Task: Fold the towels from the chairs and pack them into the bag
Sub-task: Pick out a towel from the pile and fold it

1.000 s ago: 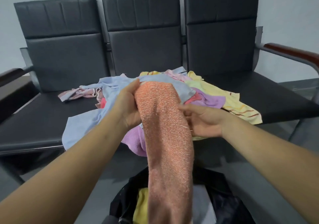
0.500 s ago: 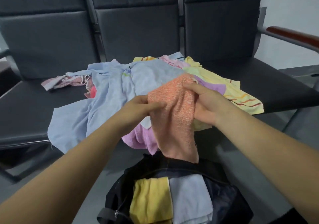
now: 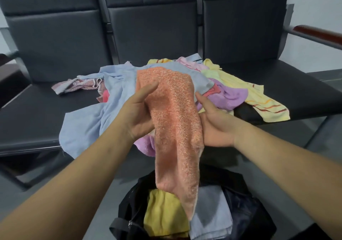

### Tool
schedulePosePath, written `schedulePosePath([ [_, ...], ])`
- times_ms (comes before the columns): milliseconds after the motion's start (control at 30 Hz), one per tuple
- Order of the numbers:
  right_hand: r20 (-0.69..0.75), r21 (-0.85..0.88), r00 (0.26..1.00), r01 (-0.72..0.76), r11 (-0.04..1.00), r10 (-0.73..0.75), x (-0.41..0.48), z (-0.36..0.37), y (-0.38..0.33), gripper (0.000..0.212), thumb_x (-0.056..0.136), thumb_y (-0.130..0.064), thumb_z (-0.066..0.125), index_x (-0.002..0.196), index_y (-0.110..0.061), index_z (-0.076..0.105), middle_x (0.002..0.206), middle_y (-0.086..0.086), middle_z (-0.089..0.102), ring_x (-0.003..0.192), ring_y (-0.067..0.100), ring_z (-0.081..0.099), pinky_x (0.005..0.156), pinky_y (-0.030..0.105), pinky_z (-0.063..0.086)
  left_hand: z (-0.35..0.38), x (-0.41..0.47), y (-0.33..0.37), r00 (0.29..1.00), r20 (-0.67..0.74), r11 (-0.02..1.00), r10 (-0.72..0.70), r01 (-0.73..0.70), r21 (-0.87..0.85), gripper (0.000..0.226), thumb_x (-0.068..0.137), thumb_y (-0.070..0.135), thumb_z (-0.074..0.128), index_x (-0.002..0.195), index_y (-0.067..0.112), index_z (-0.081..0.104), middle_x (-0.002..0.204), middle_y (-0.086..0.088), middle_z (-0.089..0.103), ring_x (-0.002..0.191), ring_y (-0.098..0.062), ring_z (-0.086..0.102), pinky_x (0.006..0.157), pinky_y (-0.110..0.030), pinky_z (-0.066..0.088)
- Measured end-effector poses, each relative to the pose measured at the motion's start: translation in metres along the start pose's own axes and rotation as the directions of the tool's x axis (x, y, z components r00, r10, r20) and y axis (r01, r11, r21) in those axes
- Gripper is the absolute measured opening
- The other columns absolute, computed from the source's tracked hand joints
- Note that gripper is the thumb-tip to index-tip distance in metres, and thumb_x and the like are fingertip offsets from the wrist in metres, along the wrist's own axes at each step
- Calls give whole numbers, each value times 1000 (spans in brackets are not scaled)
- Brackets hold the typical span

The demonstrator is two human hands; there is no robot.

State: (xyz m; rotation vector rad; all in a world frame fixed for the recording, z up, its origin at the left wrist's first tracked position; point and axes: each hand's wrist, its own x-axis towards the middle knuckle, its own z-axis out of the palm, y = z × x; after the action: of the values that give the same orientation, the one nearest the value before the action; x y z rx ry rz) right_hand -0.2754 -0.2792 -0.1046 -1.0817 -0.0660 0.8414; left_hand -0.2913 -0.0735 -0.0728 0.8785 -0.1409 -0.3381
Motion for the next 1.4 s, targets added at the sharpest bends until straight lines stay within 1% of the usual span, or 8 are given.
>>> schedulePosePath([
  [133,-17,76,998,62,995,-61,-2,0,-1,60,96,-50,57,142,-12,59,134,12,64,124,30,62,106,47,51,-8,-6,7,998,58,987,-11,1,160,53,86,8,63,139,10,53,122,-12,65,111,-29,66,93,-46,56],
  [267,-82,107,987,150,983,-141,-10,-3,-15,27,95,-26,61,114,-15,77,112,9,73,101,26,72,95,46,57,-11,-8,14,999,-29,960,23,-14,279,49,92,-4,55,139,10,51,119,-11,65,103,-26,69,83,-43,61],
  [367,-205,82,932,319,944,-297,-10,-9,-26,40,95,-14,65,133,-1,63,126,16,69,110,27,69,92,39,60,-15,-9,19,994,-90,903,59,-15,429,40,97,-2,48,135,5,55,114,-10,71,99,-22,71,82,-37,61],
  [567,-303,-142,819,467,873,-487,-14,-12,-38,25,91,-8,70,114,4,70,104,12,74,97,20,71,90,33,58,-19,-7,20,973,-198,788,115,32,614,24,99,10,57,116,-3,67,104,-10,76,93,-20,73,82,-32,60],
  [800,-360,-173,751,529,831,-554,-25,-12,-49,31,96,-5,66,125,6,66,123,19,71,109,26,70,102,42,56,-10,-10,17,975,-139,840,174,-74,537,40,85,16,68,123,7,67,116,-9,75,104,-20,73,85,-27,58],
  [1000,-353,-363,679,534,763,-643,-39,-7,-56,19,99,-13,66,113,-3,72,96,7,76,79,15,74,56,21,55,-1,-13,27,934,-110,714,339,-179,677,26,91,16,67,114,4,73,111,-12,76,105,-23,73,87,-28,59],
  [1233,-419,-448,570,547,707,-707,-34,-4,-54,8,93,-20,74,96,-13,76,100,7,78,98,23,75,86,40,62,4,-15,27,888,-158,724,433,-238,647,14,90,20,71,97,10,77,97,-6,77,94,-21,72,92,-37,59],
  [1400,-392,-169,674,617,769,-627,-36,-5,-55,17,95,-8,68,110,-2,72,112,14,76,106,23,74,90,37,59,7,-18,27,925,-75,755,372,-254,605,38,78,11,72,115,5,70,106,-8,77,107,-23,72,96,-31,56],
])
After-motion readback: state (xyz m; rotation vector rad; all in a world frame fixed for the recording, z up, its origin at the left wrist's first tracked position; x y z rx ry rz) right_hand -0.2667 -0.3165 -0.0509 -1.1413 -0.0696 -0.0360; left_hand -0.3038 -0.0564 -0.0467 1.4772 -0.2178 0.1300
